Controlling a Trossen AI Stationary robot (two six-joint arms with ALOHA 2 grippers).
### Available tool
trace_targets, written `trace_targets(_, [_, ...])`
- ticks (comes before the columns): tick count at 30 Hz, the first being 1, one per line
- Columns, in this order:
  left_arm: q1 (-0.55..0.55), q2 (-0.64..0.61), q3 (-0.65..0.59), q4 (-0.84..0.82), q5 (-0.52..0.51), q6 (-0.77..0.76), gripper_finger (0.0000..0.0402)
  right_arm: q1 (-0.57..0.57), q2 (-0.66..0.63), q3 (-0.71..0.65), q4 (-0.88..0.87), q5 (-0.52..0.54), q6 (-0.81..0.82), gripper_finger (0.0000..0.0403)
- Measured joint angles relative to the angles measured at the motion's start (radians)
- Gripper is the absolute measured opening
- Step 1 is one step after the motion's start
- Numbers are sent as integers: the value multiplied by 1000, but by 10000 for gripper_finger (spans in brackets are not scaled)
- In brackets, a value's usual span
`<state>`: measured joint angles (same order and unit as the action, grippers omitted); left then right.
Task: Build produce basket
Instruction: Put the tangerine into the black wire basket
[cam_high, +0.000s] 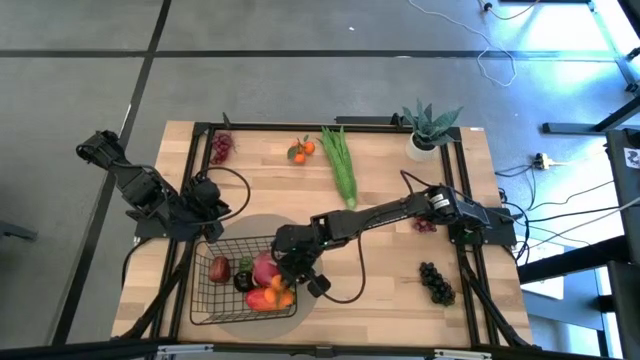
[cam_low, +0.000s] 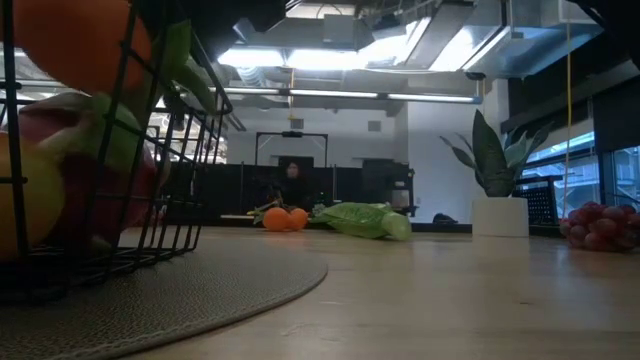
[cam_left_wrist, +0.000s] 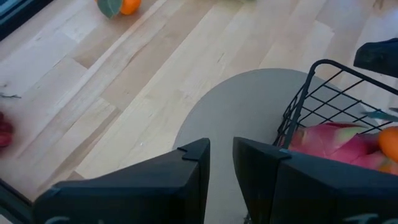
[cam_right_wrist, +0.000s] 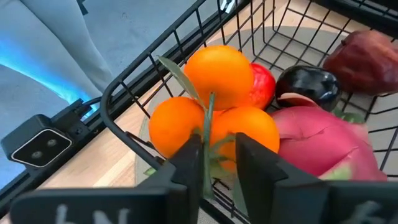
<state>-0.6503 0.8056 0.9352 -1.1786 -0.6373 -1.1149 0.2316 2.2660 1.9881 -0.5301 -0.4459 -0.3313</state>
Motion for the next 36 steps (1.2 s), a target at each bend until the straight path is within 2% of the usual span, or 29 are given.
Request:
trace_targets(11, [0, 0, 0, -4, 0, 0, 60, 0, -5, 91, -81, -1, -3, 92])
trace_targets(18, [0, 0, 0, -4, 0, 0, 60, -13, -5, 195, -210, 4, -3, 92])
trace_targets(24, [0, 0, 0, -4, 0, 0, 60, -43, -5, 291, -371, 139, -44, 92])
trace_targets(29, [0, 0, 0, -9, -12, -23, 60, -104, -6, 371, -483, 232, 20, 92])
trace_targets(36, [6, 0, 0, -15, -111, -88, 60, -226, -25, 364, -546, 247, 91, 92])
